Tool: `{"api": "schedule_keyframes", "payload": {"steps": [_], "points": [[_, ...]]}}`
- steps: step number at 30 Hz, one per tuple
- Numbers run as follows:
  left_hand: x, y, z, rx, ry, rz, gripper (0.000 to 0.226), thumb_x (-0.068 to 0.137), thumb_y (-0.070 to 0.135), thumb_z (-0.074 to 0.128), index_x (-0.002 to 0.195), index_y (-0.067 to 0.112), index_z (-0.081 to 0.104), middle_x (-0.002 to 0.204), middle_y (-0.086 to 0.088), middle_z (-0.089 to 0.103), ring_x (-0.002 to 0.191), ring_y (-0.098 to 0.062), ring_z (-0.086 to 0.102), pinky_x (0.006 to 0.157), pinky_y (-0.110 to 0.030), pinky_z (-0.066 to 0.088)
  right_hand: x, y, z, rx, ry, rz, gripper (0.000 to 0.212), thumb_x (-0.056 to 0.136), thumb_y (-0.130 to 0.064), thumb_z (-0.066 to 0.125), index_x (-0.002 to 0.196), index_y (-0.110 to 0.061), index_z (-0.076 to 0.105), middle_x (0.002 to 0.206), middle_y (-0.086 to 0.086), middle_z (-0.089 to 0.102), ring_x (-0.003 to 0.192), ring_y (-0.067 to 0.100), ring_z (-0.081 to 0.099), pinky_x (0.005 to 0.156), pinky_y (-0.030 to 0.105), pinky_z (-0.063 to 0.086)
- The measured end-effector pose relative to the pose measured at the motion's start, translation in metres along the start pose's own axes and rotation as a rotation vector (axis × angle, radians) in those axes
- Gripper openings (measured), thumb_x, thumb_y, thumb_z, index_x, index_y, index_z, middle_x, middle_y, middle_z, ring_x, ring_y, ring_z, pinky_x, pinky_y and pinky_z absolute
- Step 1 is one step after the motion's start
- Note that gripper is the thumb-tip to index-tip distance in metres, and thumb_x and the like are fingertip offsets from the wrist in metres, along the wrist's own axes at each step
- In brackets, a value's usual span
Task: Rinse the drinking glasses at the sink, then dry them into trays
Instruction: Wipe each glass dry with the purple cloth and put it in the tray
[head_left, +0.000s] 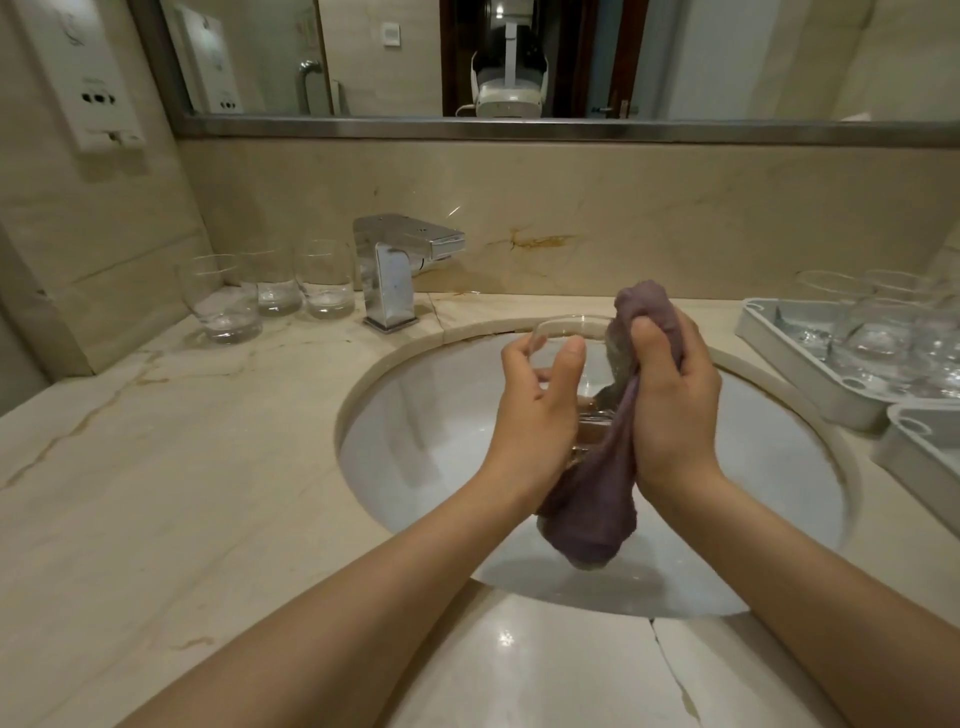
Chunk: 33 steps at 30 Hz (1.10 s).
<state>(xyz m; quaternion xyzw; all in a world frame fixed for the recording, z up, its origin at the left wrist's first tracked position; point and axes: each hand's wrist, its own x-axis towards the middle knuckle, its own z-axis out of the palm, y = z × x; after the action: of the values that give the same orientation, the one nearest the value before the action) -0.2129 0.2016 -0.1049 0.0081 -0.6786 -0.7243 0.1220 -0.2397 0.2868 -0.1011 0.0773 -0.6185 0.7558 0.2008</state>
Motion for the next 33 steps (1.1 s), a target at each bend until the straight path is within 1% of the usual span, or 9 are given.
{"api": "schedule_keyframes", "payload": {"steps": [5,8,11,14,17,22,25,27,33], "points": [[0.002,0.001,-0.004,0.117,-0.092,-0.022,0.053,0.092,0.043,0.055,0.135,0.022,0.032,0.114,-0.006,0.055,0.077,-0.005,0.063,0.059,-0.016,0.050,0.008,0.004,-0.004,0.260,0.023,0.473,0.018,0.075,-0.033,0.062,0.087,-0.018,0.066,0.097,0.015,0.061,0.098,0.045,0.064,0.092,0.064,0.047],[0.003,-0.001,-0.010,0.302,-0.120,-0.037,0.086,0.077,0.055,0.070,0.142,0.029,0.020,0.130,-0.005,0.043,0.108,-0.012,0.056,0.090,-0.025,0.049,0.006,0.007,-0.004,0.257,0.065,0.503,0.008,0.079,-0.028,0.062,0.078,-0.020,0.063,0.090,0.008,0.054,0.082,0.030,0.053,0.081,0.040,0.047],[0.002,0.000,-0.013,0.327,-0.067,-0.062,0.088,0.080,0.053,0.068,0.143,0.032,0.012,0.139,-0.008,0.032,0.120,-0.025,0.050,0.105,-0.039,0.042,0.004,0.007,-0.003,0.193,0.041,0.495,0.013,0.089,-0.030,0.058,0.091,-0.018,0.065,0.087,0.004,0.060,0.083,0.019,0.059,0.082,0.037,0.050],[0.005,0.000,-0.013,0.261,0.015,-0.009,0.066,0.086,0.052,0.062,0.133,0.037,0.018,0.128,-0.009,0.043,0.111,-0.021,0.056,0.097,-0.040,0.049,-0.002,-0.004,0.001,0.064,-0.017,0.313,0.011,0.095,-0.027,0.054,0.097,-0.023,0.064,0.090,-0.002,0.064,0.088,0.013,0.062,0.077,0.029,0.050],[0.005,0.003,-0.014,0.068,0.075,-0.062,0.043,0.097,0.047,0.045,0.129,0.027,0.025,0.105,0.003,0.052,0.086,0.003,0.056,0.078,-0.016,0.049,-0.015,-0.005,0.008,-0.252,-0.111,-0.069,0.028,0.094,-0.025,0.057,0.123,-0.026,0.059,0.112,-0.004,0.056,0.101,-0.007,0.052,0.090,0.011,0.039],[0.004,0.006,-0.012,-0.144,0.139,-0.131,0.048,0.099,0.046,0.037,0.137,0.017,0.032,0.099,0.009,0.052,0.090,-0.006,0.059,0.088,-0.034,0.052,-0.026,0.015,0.014,-0.474,-0.109,-0.456,0.052,0.085,-0.044,0.052,0.134,-0.025,0.050,0.113,-0.004,0.039,0.100,-0.004,0.047,0.091,0.008,0.039],[-0.001,0.006,-0.005,-0.160,0.085,-0.142,0.047,0.098,0.051,0.037,0.135,0.023,0.033,0.108,-0.001,0.060,0.101,-0.019,0.062,0.089,-0.038,0.052,-0.016,0.009,0.009,-0.319,-0.032,-0.327,0.041,0.085,-0.039,0.054,0.125,-0.028,0.053,0.113,-0.001,0.046,0.099,-0.010,0.049,0.090,0.006,0.039],[-0.002,0.007,-0.002,-0.135,0.059,-0.129,0.045,0.097,0.052,0.036,0.132,0.023,0.035,0.109,-0.002,0.061,0.106,-0.023,0.062,0.093,-0.041,0.050,-0.010,0.001,0.004,-0.152,-0.016,-0.138,0.029,0.090,-0.031,0.054,0.117,-0.022,0.060,0.111,0.000,0.057,0.099,0.000,0.056,0.096,0.022,0.045],[-0.001,0.010,-0.007,0.075,-0.115,-0.109,0.057,0.091,0.047,0.053,0.136,0.024,0.027,0.112,0.003,0.055,0.097,-0.004,0.056,0.070,-0.013,0.043,0.003,-0.008,0.000,0.164,0.047,0.302,0.013,0.093,-0.019,0.050,0.086,-0.017,0.060,0.082,0.003,0.059,0.078,0.017,0.057,0.075,0.033,0.048]]}}
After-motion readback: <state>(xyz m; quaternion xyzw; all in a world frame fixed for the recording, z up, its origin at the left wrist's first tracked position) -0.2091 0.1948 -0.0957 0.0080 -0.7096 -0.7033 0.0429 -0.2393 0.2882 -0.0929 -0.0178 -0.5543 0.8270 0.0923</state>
